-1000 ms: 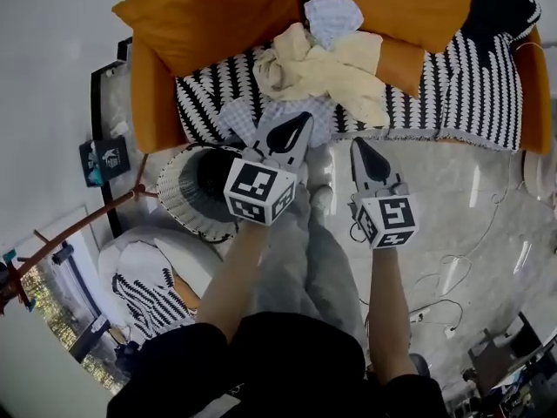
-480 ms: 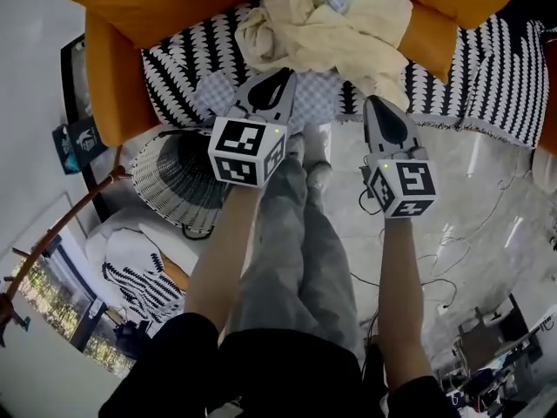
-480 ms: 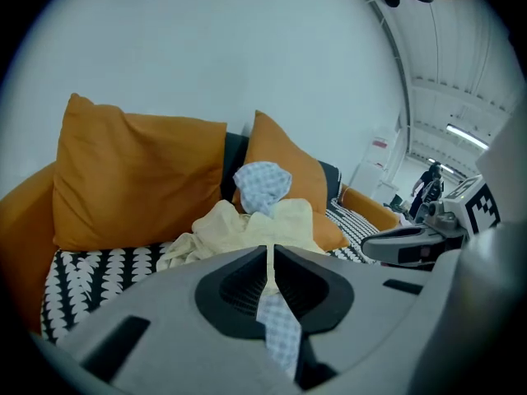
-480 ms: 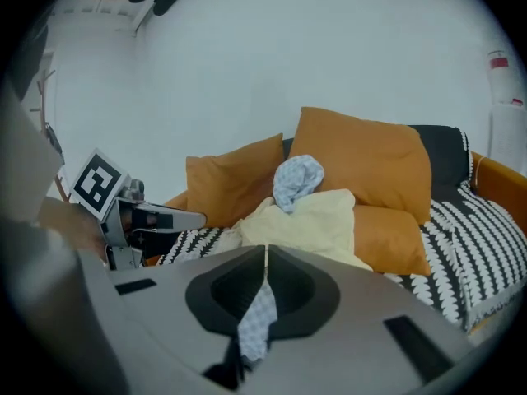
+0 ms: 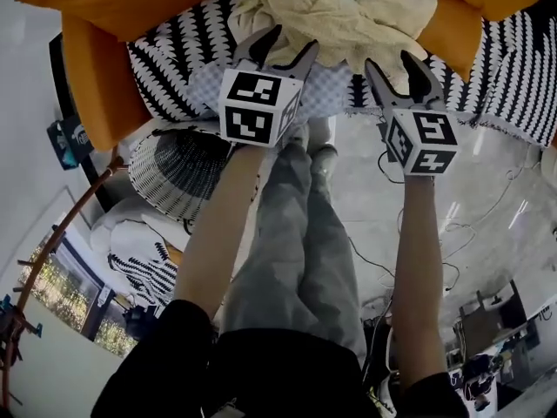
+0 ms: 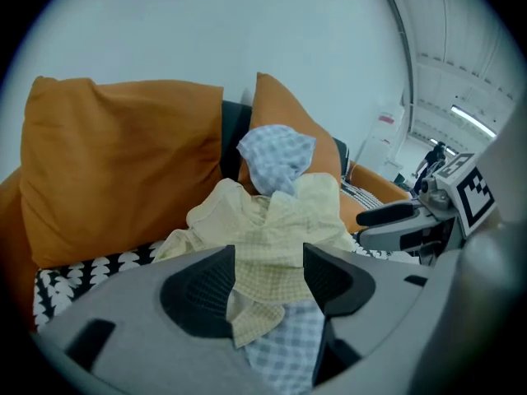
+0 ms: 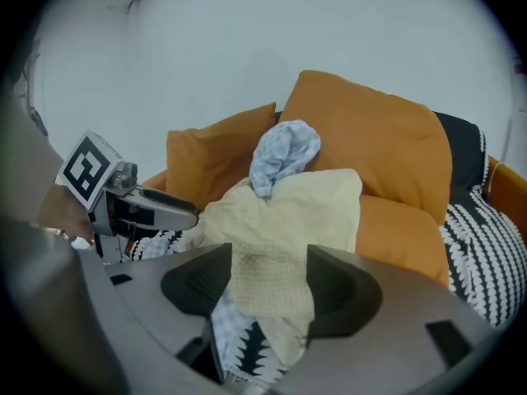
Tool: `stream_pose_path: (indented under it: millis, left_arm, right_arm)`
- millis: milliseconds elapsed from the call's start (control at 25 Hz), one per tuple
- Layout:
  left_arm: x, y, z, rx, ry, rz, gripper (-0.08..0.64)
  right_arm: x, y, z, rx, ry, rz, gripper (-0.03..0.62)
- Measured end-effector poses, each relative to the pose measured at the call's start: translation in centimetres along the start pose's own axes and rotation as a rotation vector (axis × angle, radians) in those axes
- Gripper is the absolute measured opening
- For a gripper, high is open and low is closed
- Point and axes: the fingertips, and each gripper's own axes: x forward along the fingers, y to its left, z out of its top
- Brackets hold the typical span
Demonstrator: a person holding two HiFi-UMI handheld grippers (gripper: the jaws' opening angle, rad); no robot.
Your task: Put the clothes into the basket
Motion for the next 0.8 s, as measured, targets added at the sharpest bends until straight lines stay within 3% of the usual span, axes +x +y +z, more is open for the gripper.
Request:
stream_pose_path:
  millis: [280, 440, 600, 640, 720, 800]
  left_arm:
    - [3.7, 1.6, 0.0, -0.027, 0.057, -0.037, 0.270]
    - [6.0, 2.0, -1.2, 0.066, 0.171, -0.019, 0.272]
    - [7.8, 2.3, -1.5, 0.082, 0.198, -0.002, 0.272]
    - [8.1, 2.3, -1.8, 0.076, 0.200, -0.009, 0.272]
    - [8.3, 2.2, -2.3, 0.059, 0.193, -0.029, 0.270]
    - [8.0, 2.1, -2.3, 0.050, 0.178, -0.050, 0.265]
  right_arm:
    - [4.2, -4.9, 0.9, -0.071, 0.065, -0.112, 0.308]
    - [6.7, -5.6, 0.3, -0.125, 0.132, -0.166, 0.316]
    - [7.7, -5.6, 0.0, -0.132, 0.141, -0.192, 0.314]
    - [7.7, -5.3, -0.4, -0.133, 0.151, -0.184, 0.302]
    - [7.7, -4.5, -1.3, -0.147, 0.181, -0.157, 0.170]
    - [7.6, -3.6, -1.8, -0.161, 0.197, -0.139, 0.081]
